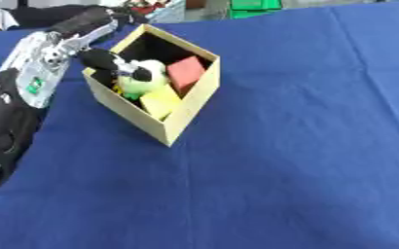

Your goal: Pick up objects on the table and place them in the box.

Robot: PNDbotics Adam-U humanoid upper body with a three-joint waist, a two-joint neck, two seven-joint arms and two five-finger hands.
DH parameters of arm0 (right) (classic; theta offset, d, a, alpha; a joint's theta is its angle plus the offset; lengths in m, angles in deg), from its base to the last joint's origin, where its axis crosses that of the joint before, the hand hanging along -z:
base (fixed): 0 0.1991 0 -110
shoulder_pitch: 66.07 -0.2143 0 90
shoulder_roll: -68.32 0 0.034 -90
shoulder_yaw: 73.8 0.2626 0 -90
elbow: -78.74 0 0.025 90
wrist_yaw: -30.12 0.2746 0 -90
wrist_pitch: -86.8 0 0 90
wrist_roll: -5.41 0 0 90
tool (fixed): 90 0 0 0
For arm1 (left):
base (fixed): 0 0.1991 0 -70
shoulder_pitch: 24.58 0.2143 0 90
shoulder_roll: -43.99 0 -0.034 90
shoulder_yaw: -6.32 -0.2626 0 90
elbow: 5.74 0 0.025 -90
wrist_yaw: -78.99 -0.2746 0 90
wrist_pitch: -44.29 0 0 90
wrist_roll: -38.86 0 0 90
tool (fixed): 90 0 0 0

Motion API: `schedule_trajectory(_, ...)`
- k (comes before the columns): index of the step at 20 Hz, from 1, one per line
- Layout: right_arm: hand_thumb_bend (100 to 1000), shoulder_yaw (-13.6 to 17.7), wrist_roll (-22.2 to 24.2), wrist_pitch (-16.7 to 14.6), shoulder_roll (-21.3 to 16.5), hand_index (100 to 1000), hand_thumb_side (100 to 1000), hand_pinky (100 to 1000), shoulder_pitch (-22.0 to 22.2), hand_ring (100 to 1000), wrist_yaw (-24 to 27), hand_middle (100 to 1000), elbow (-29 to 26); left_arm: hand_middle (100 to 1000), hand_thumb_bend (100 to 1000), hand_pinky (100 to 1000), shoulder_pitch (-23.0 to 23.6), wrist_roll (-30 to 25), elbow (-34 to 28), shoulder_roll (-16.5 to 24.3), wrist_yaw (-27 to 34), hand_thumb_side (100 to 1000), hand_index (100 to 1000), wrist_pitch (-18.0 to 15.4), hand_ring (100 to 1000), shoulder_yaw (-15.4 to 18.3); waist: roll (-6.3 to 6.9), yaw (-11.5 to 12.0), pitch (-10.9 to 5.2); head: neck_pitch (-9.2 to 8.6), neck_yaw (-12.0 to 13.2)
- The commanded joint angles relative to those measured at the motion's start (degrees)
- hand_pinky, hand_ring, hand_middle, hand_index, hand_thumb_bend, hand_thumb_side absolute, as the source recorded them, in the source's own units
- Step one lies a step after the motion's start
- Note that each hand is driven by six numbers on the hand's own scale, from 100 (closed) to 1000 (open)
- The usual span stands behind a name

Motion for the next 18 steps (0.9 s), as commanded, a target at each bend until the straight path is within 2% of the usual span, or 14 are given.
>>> schedule_trajectory(1,100,0.42,-0.11,0.09,-0.47,980,877,894,-0.57,918,0.12,828,-1.36,872,1000,798,-0.7,1.24,-1.77,0.68,0.82,895,925,0.58,880,0.88,-0.25,0.15,-1.35,0.46,-0.09)
schedule_trajectory(3,100,0.44,-0.14,0.08,-0.45,979,875,894,-0.48,918,0.09,828,-1.41,861,968,793,-0.51,2.23,-3.29,0.9,2.25,887,912,1.19,873,1.31,-0.27,0.3,-1.48,0.61,-0.16)
schedule_trajectory(4,100,0.44,-0.15,0.08,-0.45,979,876,894,-0.43,918,0.05,829,-1.43,837,866,780,-0.31,2.8,-4.4,1.1,3.18,864,885,1.66,854,1.5,-0.27,0.38,-1.55,0.69,-0.21)
schedule_trajectory(5,100,0.45,-0.16,0.08,-0.47,979,875,894,-0.35,918,0.0,829,-1.44,835,855,779,0.03,3.97,-6.06,1.35,4.64,861,881,2.53,852,2.04,-0.3,0.57,-1.68,0.88,-0.34)
schedule_trajectory(6,100,0.45,-0.19,0.07,-0.49,979,873,894,-0.27,918,-0.07,829,-1.45,807,744,764,0.51,5.94,-8.35,1.67,6.72,853,853,3.9,824,2.88,-0.35,0.81,-1.87,1.1,-0.54)
schedule_trajectory(7,100,0.43,-0.22,0.04,-0.48,979,873,894,-0.23,918,-0.16,829,-1.46,803,721,763,1.13,8.18,-10.88,2.04,9.22,848,851,5.57,817,3.46,-0.38,0.99,-2.02,1.29,-0.69)
schedule_trajectory(8,100,0.4,-0.23,0.01,-0.47,979,871,894,-0.22,919,-0.26,830,-1.47,799,633,763,1.8,10.45,-13.62,2.39,12.08,829,847,7.31,807,3.97,-0.43,1.17,-2.21,1.51,-0.89)
schedule_trajectory(9,100,0.35,-0.26,-0.03,-0.45,979,871,894,-0.22,919,-0.37,830,-1.46,798,622,764,2.56,12.65,-16.5,2.82,15.18,835,847,9.15,806,4.39,-0.47,1.3,-2.37,1.7,-1.07)
schedule_trajectory(10,100,0.31,-0.31,-0.09,-0.42,978,868,893,-0.23,919,-0.48,830,-1.48,795,518,767,3.44,15.04,-19.68,3.38,18.53,899,851,10.8,797,5.03,-0.56,1.52,-2.6,1.99,-1.48)
schedule_trajectory(12,100,0.21,-0.52,-0.34,-0.32,977,864,894,-0.21,919,-0.59,830,-1.52,791,406,761,5.93,19.92,-26.48,5.02,25.29,955,862,13.78,783,6.03,-0.7,1.9,-3.01,2.52,-2.35)
schedule_trajectory(14,100,0.2,-0.85,-0.69,-0.18,976,856,894,-0.06,919,-0.56,829,-1.67,792,362,710,9.37,23.79,-33.4,6.62,30.56,1000,864,15.75,769,6.96,-0.88,2.37,-3.39,3.08,-3.42)
schedule_trajectory(16,100,0.19,-1.16,-1.21,0.01,975,850,895,0.16,920,-0.41,831,-1.89,791,308,696,13.13,25.67,-39.41,7.71,34.71,1000,864,17.64,757,8.09,-1.08,2.89,-3.7,3.45,-4.2)
schedule_trajectory(18,100,0.23,-1.39,-1.88,0.22,975,836,897,0.48,921,-0.19,831,-2.13,778,321,697,17.02,28.02,-44.92,8.0,38.72,1000,863,19.56,749,10.11,-1.31,3.48,-4.03,3.61,-4.72)
